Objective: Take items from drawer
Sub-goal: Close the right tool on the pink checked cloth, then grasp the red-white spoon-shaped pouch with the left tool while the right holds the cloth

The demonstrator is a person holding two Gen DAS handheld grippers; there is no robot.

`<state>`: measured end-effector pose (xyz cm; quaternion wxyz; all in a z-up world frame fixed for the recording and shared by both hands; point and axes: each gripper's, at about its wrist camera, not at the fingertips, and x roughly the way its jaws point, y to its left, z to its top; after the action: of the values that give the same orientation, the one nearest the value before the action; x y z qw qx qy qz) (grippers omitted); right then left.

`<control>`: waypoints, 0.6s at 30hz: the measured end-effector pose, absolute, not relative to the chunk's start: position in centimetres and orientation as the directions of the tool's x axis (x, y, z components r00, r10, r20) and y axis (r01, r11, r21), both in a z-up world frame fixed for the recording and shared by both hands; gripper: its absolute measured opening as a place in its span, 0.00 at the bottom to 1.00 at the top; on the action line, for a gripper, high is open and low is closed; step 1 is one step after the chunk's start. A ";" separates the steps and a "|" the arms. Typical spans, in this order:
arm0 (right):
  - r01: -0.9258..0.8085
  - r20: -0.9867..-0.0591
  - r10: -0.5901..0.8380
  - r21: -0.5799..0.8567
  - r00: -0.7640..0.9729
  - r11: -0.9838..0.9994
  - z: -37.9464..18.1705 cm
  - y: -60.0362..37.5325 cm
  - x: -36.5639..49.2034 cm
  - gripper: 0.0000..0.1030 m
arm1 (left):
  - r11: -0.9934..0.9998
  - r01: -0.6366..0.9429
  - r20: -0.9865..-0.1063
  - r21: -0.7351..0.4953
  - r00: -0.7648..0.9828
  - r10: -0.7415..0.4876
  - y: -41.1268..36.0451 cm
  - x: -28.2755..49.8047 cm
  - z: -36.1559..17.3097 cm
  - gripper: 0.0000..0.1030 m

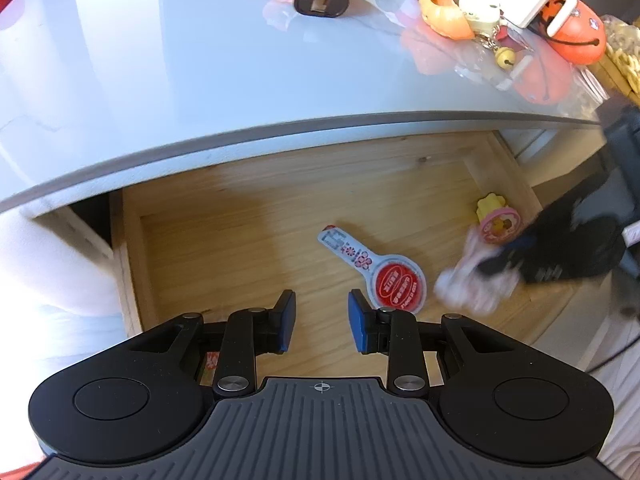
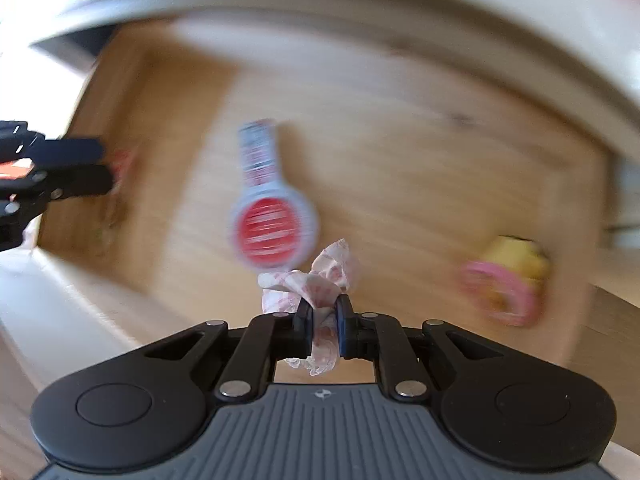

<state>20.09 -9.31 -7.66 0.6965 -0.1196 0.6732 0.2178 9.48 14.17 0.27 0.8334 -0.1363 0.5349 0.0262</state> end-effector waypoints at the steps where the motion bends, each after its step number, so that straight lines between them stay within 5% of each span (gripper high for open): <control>1: -0.460 -0.991 0.131 0.098 0.039 0.883 -7.3 -10.4 20.3 0.11 | 0.964 -0.178 -0.898 -0.196 0.428 -0.103 14.0 9.7 0.2 0.31; 5: -0.451 -0.973 0.110 0.008 0.201 0.892 -6.1 -14.4 20.8 0.11 | 0.951 -0.162 -0.902 -0.264 0.391 -0.184 13.9 10.6 -0.3 0.31; 9: -0.328 -0.957 0.208 0.133 0.203 0.935 -6.6 -18.3 21.7 0.11 | 0.940 -0.219 -0.933 -0.262 0.307 -0.189 13.3 12.1 -1.4 0.31; 18: -0.376 -0.912 0.324 0.217 0.252 0.901 -4.5 -21.2 21.4 0.11 | 0.901 -0.382 -0.969 -0.207 0.207 -0.135 10.6 17.0 -5.1 0.31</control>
<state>21.38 -21.18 -4.49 0.7909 -0.0225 0.5701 0.2212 17.05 10.60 -5.14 0.7487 -0.2069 0.6244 0.0825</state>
